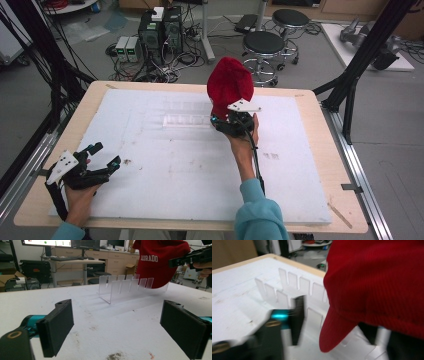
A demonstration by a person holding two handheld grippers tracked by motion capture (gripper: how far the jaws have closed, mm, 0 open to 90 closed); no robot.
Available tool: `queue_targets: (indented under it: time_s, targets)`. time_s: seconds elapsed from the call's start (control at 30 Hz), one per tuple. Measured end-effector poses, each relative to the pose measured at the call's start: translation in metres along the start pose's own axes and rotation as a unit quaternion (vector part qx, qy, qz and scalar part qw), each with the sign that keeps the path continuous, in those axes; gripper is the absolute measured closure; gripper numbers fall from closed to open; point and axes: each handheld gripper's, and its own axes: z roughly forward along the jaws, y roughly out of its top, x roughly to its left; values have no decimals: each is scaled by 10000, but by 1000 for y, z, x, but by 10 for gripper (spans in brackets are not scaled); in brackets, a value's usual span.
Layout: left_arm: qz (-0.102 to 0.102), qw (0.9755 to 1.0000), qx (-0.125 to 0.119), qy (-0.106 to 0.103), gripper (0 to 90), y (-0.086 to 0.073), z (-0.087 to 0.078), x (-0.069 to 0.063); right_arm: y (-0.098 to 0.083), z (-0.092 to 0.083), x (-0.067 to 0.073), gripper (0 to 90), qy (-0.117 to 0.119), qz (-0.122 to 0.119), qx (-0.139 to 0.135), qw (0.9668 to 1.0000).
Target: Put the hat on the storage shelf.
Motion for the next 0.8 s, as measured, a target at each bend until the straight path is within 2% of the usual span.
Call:
queue_targets:
  time_s: [0.03, 0.1, 0.17, 0.33, 0.4, 0.53, 0.6, 0.73, 0.8]
  targets:
    - [0, 10000, 5, 8, 133, 0, 0, 0, 1, -2, 1, 279, 64, 14, -6, 10000]
    - [2, 10000, 7, 19, 134, 0, 0, 0, 3, -7, 3, 187, 13, 31, 83, 10000]
    - [-23, 10000, -6, 42, 134, 0, 0, 0, 4, -12, 3, 134, 22, 81, 143, 9999]
    - [-75, 9999, -9, 78, 134, 0, 0, 1, 8, -30, 2, 107, 134, 177, 195, 9996]
    - [-72, 9999, -5, 92, 133, 0, 0, 1, 7, -39, 2, 107, 127, 118, 70, 9998]
    - [-46, 10000, 4, 85, 132, 0, 0, 1, 1, -62, -1, 107, 154, 195, -141, 9996]
    - [-69, 9999, 10, 85, 132, 0, 0, 1, -1, -74, -5, 106, 158, 219, -131, 9995]
    - [-78, 9999, 3, 75, 132, 0, 0, 1, -1, -105, -11, 107, 166, 244, -472, 9984]
    - [-77, 9999, -8, 64, 132, 0, 0, 1, -5, -119, -12, 107, 213, 118, -674, 9974]
